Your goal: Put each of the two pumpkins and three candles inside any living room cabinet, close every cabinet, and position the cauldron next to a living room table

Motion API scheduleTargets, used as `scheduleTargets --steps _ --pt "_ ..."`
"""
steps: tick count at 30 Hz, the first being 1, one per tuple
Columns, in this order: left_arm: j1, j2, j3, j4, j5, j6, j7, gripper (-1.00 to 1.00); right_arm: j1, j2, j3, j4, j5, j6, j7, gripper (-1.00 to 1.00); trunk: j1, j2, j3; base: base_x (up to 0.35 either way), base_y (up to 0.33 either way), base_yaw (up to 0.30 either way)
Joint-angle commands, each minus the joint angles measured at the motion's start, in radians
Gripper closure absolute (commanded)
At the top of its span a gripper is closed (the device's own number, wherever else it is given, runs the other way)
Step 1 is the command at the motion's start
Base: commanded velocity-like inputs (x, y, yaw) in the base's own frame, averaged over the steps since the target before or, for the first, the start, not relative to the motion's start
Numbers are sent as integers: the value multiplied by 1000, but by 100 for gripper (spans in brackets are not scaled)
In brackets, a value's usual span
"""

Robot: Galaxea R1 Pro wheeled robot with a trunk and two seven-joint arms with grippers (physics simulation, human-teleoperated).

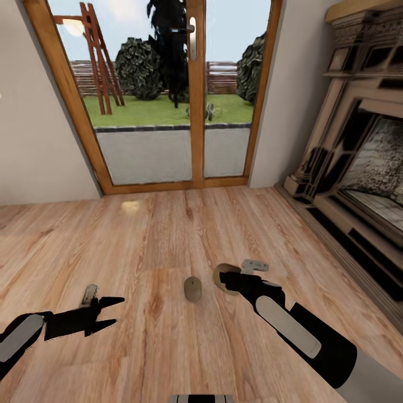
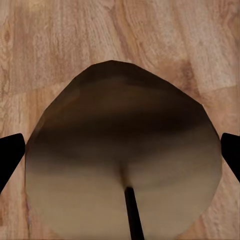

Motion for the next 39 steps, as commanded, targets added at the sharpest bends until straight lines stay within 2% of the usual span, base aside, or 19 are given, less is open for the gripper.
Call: scheduleTargets --steps 1,2,3,5,9,13,14,16,17,18,19,25,28,32,34,37,39 --pt "-1 -3 27 0 -4 0 75 -100 -1 -1 1 0 -5 2 -7 100 -1 0 3 0 0 -8" --pt "-1 -6 45 -2 -4 0 147 -100 -1 -1 1 1 -5 1 -7 100 -1 0 7 0 0 -96" --pt "-1 -8 52 -3 -5 0 192 -100 -1 -1 1 1 -5 1 -7 100 -1 0 11 0 0 -161" --pt "-1 -19 57 -7 -5 -3 266 -100 -1 -1 1 2 -4 0 -7 100 -2 1 19 0 0 -222" --pt "-1 -41 59 -14 -5 -61 412 -100 -1 -1 1 4 -4 -4 -7 100 -4 2 35 0 0 -264" --pt "-1 -86 55 -81 -6 -97 574 -100 -1 -1 0 8 -4 -4 -9 100 -6 3 52 0 0 -276" --pt "-1 -109 53 -115 -6 -100 642 -100 -1 -1 0 13 -4 -3 -9 100 -6 3 56 0 0 -278" --pt "-1 -138 54 -150 -9 -102 744 -100 -1 -1 0 21 -4 -3 -10 100 -7 3 65 0 0 -278" --pt "-1 -154 57 -164 -11 -103 820 -100 -1 -1 0 25 -4 -3 -10 100 -8 4 69 0 0 -278" --pt "-1 -164 58 -178 -12 -105 880 -100 -1 -1 0 28 -4 -3 -10 100 -8 4 74 0 0 -278" --pt "-1 -170 58 -191 -12 -107 911 -100 -1 0 0 30 -4 -4 -10 100 -9 4 78 0 0 -278" --pt "-1 -199 48 -270 -13 -131 1058 -100 -1 0 0 41 -4 -6 -9 100 -11 6 104 0 0 -278" --pt "-1 -219 47 -283 -17 -132 1102 -100 -1 -1 0 47 -4 -5 -8 100 -13 6 117 0 0 -278" --pt "-1 -241 46 -287 -28 -132 1124 -100 -1 -1 -1 51 -4 -6 -8 100 -15 7 135 0 0 -278" --pt "-1 -263 46 -285 -66 -132 1127 -100 -1 -1 -1 52 -4 -5 -9 100 -15 8 143 0 0 -278" --pt "-1 -279 51 -280 -160 -132 1128 -100 -1 0 -1 54 -4 -3 -9 100 -21 16 156 0 0 -278" --pt "-1 -295 50 -279 -190 -132 1129 -100 -1 0 -1 63 -4 -1 -9 100 -25 23 160 0 0 -278"
